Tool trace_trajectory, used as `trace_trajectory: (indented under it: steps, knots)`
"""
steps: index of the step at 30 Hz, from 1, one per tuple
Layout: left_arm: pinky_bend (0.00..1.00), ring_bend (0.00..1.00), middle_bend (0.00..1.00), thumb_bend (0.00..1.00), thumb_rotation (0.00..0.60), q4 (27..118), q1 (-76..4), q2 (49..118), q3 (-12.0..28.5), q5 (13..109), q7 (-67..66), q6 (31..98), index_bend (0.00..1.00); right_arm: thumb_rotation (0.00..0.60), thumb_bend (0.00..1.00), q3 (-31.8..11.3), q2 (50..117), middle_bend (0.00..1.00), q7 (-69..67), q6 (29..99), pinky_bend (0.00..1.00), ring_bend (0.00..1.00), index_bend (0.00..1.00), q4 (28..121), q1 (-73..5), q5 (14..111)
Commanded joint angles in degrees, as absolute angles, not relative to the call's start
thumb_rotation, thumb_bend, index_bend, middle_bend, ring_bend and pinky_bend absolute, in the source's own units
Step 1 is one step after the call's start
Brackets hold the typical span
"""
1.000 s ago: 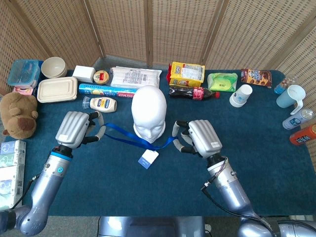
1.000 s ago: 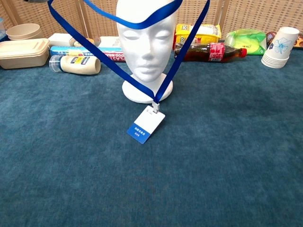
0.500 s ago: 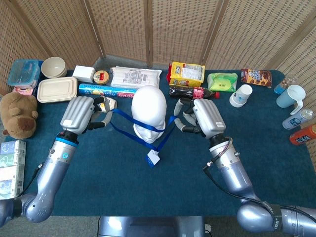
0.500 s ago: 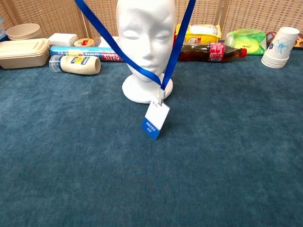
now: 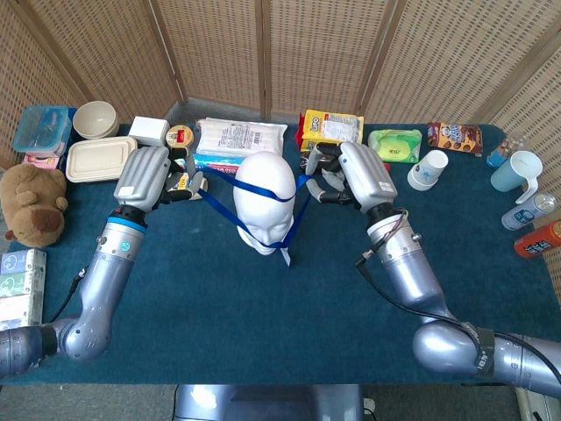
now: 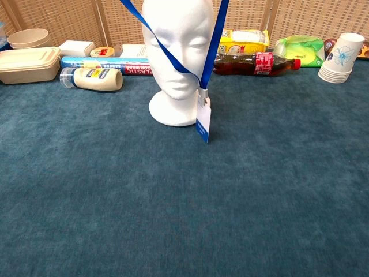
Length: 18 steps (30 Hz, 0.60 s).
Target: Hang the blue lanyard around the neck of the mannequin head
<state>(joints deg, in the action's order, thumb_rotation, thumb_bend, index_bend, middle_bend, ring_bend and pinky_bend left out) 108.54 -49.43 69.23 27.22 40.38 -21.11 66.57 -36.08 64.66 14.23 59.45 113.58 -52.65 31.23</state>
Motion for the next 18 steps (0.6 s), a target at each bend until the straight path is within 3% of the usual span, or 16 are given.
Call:
trace_trajectory:
  steps: [1,18]
  knots:
    - [1.0,1.0,1.0,0.44,0.527,107.3,-50.2,69.2,27.4,38.7,-20.9,65.5,0.64,0.6,0.46,-35.9,64.3,1.0,14.3,58.9,1.0,1.0,0.63,112.3,-53.8,29.9]
    - [1.0,1.0,1.0,0.44,0.529,95.9,-53.5,73.4,26.1,33.9,-19.2,61.0,0.64,0.6,0.47,-32.6,64.8,1.0,15.8,56.7,1.0,1.0,0.63,102.6,-58.7,23.7]
